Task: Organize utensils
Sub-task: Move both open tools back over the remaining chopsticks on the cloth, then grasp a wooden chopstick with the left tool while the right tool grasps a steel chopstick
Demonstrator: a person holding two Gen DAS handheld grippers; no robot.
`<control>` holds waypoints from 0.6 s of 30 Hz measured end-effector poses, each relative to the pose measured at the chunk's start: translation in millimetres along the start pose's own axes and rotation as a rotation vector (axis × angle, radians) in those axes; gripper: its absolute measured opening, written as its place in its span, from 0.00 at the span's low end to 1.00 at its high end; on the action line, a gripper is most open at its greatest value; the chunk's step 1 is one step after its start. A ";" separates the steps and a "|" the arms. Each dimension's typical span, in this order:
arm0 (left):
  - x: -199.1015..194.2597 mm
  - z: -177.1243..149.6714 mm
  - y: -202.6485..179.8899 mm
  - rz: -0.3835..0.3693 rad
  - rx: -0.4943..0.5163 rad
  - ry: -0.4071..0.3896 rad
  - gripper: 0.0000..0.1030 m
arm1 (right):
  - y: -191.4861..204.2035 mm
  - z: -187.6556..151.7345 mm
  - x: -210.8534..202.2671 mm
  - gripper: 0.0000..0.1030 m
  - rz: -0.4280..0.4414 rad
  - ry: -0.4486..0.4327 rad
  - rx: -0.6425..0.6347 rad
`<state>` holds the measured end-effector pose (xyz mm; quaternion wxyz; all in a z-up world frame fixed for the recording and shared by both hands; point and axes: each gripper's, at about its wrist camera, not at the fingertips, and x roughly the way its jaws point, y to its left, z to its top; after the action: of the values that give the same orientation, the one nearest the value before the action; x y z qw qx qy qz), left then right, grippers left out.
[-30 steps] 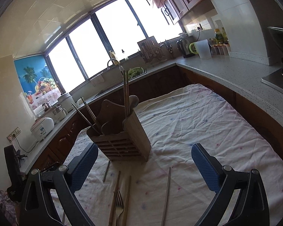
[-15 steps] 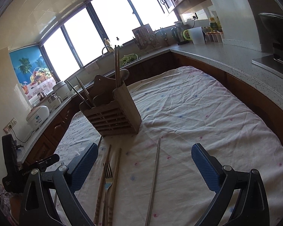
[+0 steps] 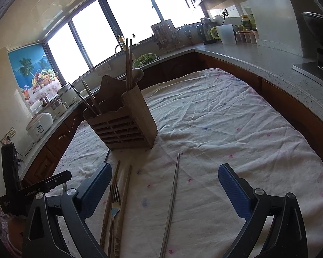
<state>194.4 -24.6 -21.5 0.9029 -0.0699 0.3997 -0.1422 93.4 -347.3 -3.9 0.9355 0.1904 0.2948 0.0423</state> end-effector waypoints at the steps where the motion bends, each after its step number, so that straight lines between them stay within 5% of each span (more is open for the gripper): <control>1: 2.9 1.2 -0.9 -0.001 0.003 0.005 0.83 | 0.6 -0.1 3.1 0.97 -0.001 0.009 -0.005; 4: 12.1 5.3 -4.6 -0.012 0.016 0.023 0.76 | 3.5 -0.1 13.9 0.92 -0.006 0.041 -0.026; 12: 44.2 14.2 -20.7 -0.032 0.075 0.104 0.52 | 7.9 -0.5 55.2 0.58 -0.036 0.156 -0.076; 18: 74.0 20.8 -32.0 -0.031 0.117 0.171 0.43 | 5.9 -1.2 84.2 0.49 -0.057 0.223 -0.099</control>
<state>250.7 -77.8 -51.8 0.8658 -0.0107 0.4651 -0.1845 162.2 -325.4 -47.6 0.9060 0.1296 0.3996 0.0510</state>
